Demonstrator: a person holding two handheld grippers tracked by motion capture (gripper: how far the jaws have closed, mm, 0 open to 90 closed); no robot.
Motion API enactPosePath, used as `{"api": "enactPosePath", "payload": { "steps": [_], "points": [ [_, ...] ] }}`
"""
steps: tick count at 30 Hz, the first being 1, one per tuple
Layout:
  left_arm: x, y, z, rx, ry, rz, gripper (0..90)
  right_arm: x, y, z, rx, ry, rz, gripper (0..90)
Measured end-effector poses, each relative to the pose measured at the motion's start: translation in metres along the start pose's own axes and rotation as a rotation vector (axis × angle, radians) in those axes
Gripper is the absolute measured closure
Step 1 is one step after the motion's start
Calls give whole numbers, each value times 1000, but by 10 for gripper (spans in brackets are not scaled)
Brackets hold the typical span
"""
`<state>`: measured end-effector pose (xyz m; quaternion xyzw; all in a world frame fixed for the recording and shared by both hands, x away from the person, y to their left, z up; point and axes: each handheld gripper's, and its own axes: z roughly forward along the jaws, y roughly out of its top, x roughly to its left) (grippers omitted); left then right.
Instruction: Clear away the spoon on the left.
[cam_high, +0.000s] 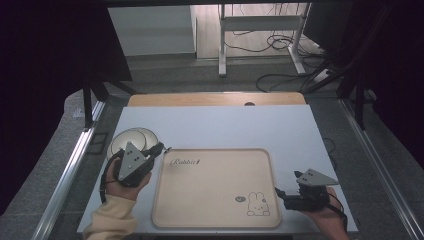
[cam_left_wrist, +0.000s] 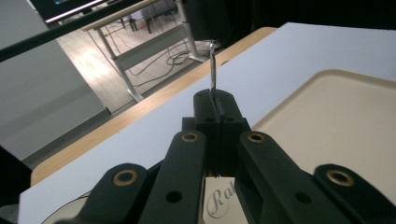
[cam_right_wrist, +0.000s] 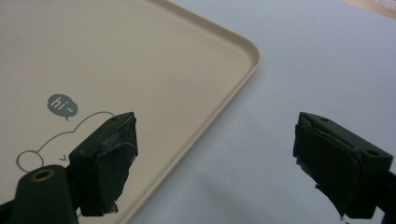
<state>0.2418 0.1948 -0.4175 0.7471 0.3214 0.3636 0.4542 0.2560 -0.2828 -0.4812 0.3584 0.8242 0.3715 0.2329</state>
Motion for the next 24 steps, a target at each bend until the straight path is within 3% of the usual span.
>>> {"api": "enactPosePath", "payload": {
  "steps": [8,24],
  "points": [
    [-12,2,13,18,-47,35,900,0,0,0,1,-1,-1,141],
    [-20,1,31,35,-80,50,900,0,-1,1,2,0,-1,141]
  ]
}}
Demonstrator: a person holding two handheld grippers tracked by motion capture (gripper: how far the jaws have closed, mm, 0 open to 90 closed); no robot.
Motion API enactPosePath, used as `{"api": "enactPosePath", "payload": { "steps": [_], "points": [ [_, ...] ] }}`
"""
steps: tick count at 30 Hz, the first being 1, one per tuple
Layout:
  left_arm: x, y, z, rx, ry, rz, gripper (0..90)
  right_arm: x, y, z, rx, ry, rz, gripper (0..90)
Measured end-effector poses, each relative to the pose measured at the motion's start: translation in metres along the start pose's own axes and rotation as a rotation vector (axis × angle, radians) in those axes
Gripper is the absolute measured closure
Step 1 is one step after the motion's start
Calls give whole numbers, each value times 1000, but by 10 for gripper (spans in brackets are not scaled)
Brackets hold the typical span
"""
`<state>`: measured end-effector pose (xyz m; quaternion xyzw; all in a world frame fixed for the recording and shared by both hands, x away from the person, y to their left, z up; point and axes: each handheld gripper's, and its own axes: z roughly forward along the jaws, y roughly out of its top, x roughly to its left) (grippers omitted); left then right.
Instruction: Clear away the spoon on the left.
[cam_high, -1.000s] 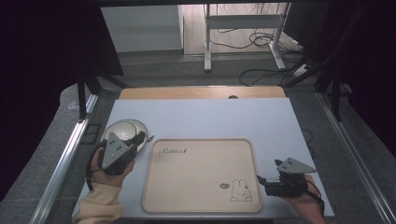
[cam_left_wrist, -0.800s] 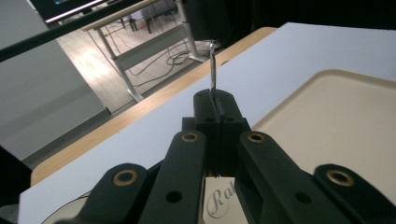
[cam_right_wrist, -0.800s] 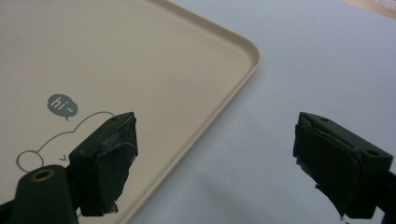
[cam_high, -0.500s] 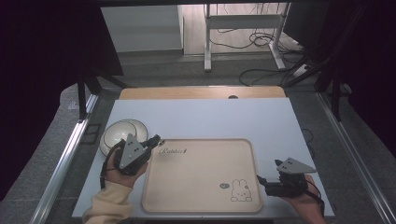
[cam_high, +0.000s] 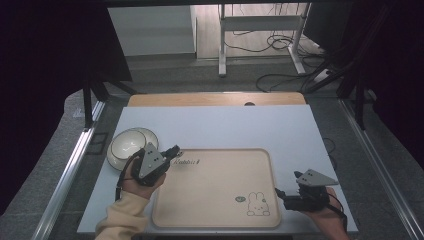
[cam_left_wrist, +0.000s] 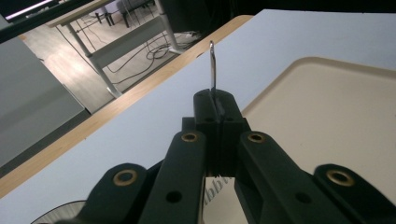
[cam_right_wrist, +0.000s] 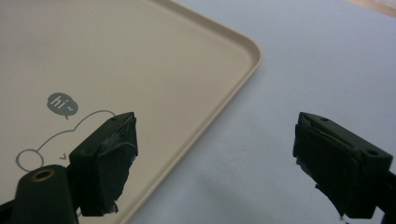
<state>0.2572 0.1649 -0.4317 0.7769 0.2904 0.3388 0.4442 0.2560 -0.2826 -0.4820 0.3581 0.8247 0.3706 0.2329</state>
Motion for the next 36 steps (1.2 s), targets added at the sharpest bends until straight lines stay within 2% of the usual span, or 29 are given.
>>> {"api": "enactPosePath", "payload": {
  "steps": [9,21,28,36],
  "points": [
    [-3,-2,9,13,-13,11,900,0,0,0,1,-1,1,141],
    [-2,-10,13,39,-7,22,900,0,-1,0,3,-2,-2,142],
    [-5,-16,18,76,-10,50,900,0,-1,0,5,-1,-5,141],
    [-8,-19,20,90,-13,61,900,0,-1,0,5,-1,-4,141]
  ]
}}
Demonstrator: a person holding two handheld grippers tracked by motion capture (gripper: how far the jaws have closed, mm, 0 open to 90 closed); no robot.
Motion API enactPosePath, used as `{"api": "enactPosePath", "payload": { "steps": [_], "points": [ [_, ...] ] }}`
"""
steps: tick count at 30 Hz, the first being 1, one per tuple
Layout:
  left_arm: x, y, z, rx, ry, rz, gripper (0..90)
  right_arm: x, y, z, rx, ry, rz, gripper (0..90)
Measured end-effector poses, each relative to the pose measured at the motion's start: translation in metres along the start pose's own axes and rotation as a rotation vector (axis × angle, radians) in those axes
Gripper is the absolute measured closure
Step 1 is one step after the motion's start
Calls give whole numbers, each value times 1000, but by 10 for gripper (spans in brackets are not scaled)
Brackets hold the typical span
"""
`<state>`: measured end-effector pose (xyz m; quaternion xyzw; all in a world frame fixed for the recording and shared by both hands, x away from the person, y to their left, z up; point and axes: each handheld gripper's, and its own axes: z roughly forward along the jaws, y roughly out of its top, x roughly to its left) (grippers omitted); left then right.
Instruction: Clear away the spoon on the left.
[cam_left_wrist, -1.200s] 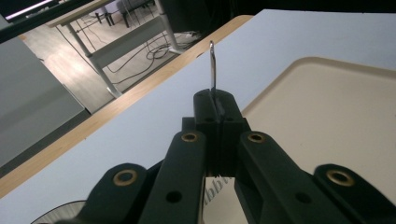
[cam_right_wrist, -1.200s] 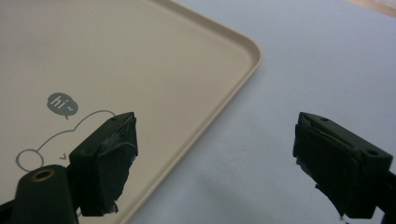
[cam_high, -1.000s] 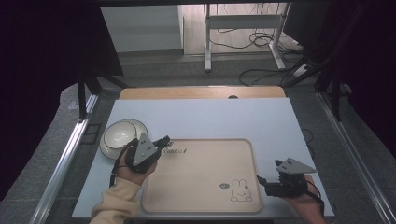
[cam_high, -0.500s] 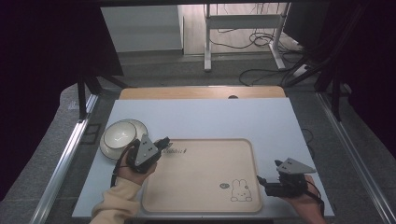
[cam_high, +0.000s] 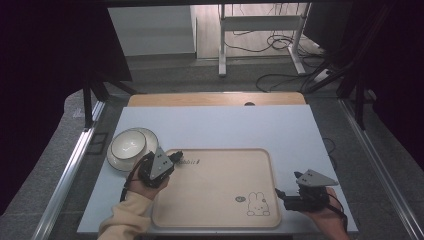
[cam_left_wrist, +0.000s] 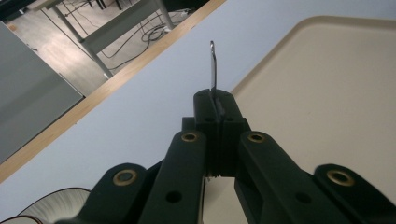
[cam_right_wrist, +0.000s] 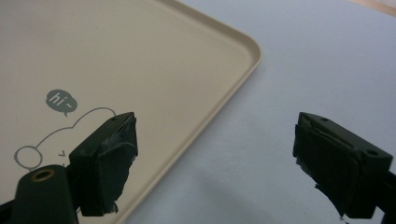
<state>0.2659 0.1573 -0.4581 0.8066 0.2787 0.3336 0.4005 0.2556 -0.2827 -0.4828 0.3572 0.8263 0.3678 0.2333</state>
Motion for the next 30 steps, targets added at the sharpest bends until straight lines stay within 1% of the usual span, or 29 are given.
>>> {"api": "enactPosePath", "payload": {
  "steps": [4,7,8,9,11,13,14,15,17,18,19,20,22,23,24,25,26,27,28,29,30],
  "points": [
    [-4,-1,0,0,-1,9,900,0,0,0,1,0,-1,141],
    [-10,-3,-1,10,-7,26,900,0,0,-1,0,0,-1,142],
    [-15,-4,-1,20,-18,29,892,0,0,-1,1,0,-1,142],
    [-15,-4,-1,20,-18,29,887,0,0,-1,1,0,-1,142],
    [-19,-6,-1,31,-29,36,876,0,0,0,0,0,1,141],
    [-24,-8,-1,46,-47,40,868,0,0,-1,-1,-1,1,141],
    [-27,-9,1,65,-77,39,849,0,0,-1,1,-1,-1,141],
    [-27,-9,1,65,-77,39,838,0,0,-1,1,-1,-1,141],
    [-31,-10,3,85,-100,44,830,0,0,-1,0,-1,-2,142],
    [-33,-10,6,101,-130,41,815,1,0,0,0,0,-5,142],
    [-33,-10,6,101,-130,41,803,1,0,0,0,0,-5,142],
    [-34,-11,7,109,-148,34,803,1,0,0,2,2,-6,141],
    [-35,-12,12,132,-197,13,774,1,0,0,4,3,-7,141],
    [-36,-14,15,152,-225,3,753,1,0,0,5,4,-7,142],
    [-39,-17,21,191,-279,-3,715,1,0,0,9,6,-7,141],
    [-39,-17,21,191,-279,-3,677,1,0,0,9,6,-7,141],
    [-39,-18,24,217,-310,-5,677,1,0,0,9,6,-7,141],
    [-40,-20,25,228,-316,0,635,1,0,0,9,7,-7,141],
    [-40,-20,27,233,-323,-10,567,1,-1,0,12,9,-7,141],
    [-40,-21,28,244,-349,-27,567,1,-1,0,12,9,-7,141],
    [-39,-21,30,264,-376,-58,431,1,-1,1,15,12,-7,141]
  ]
}}
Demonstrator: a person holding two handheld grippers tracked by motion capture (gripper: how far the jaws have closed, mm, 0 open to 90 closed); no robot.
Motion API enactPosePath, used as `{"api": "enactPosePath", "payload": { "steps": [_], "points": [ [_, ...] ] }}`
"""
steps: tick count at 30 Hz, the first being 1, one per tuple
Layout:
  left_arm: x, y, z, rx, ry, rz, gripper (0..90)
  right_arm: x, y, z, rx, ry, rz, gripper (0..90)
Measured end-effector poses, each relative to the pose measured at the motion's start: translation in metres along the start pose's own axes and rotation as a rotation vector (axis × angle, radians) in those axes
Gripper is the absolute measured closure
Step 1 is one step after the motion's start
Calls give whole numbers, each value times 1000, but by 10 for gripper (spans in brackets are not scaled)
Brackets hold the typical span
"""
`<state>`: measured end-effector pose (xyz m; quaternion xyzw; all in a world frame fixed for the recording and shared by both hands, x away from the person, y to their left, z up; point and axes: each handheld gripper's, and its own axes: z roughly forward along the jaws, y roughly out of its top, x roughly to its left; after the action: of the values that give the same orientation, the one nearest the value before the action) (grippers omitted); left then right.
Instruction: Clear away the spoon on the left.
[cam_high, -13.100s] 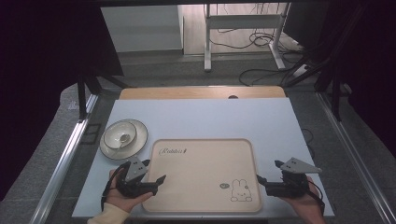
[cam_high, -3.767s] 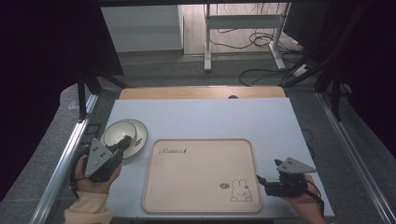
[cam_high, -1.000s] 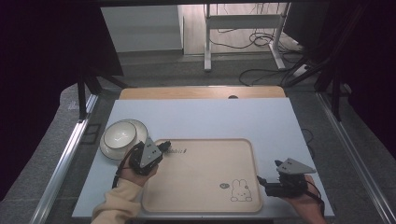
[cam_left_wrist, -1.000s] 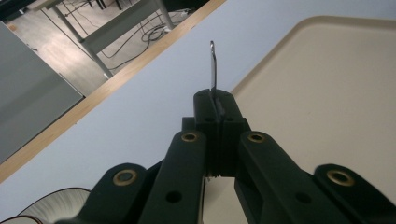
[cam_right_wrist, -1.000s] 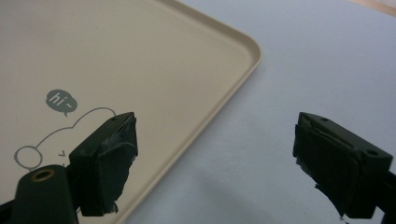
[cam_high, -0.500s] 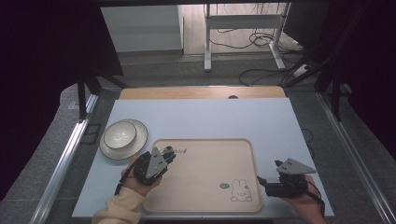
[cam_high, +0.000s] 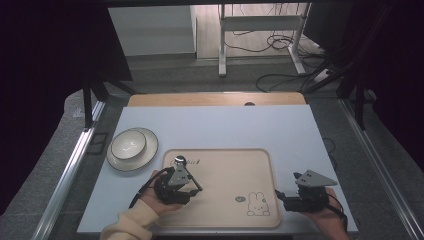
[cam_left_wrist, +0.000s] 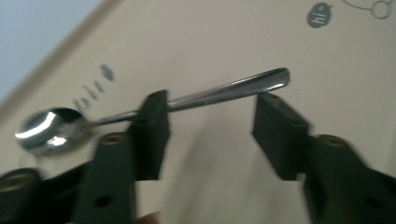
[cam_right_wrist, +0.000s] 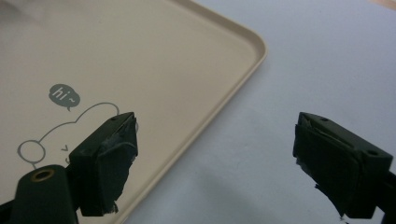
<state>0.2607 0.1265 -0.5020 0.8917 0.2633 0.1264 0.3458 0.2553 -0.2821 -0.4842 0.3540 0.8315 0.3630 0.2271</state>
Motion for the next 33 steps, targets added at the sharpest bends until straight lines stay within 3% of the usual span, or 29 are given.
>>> {"api": "enactPosePath", "payload": {
  "steps": [3,4,7,22,27,33],
  "points": [
    [2,0,0,3,-33,-21,263,0,0,0,6,4,-1,141],
    [5,0,1,14,-57,-50,201,0,0,1,7,7,-2,141],
    [6,-1,1,20,-43,-51,128,0,0,1,8,8,-3,141],
    [9,-2,-8,-34,2,-61,132,0,0,0,2,4,-2,141],
    [13,-2,-17,-86,27,-86,146,-1,0,-1,-8,2,4,141],
    [18,-4,-25,-110,55,-121,153,-1,0,-1,-10,2,6,141]
  ]
}}
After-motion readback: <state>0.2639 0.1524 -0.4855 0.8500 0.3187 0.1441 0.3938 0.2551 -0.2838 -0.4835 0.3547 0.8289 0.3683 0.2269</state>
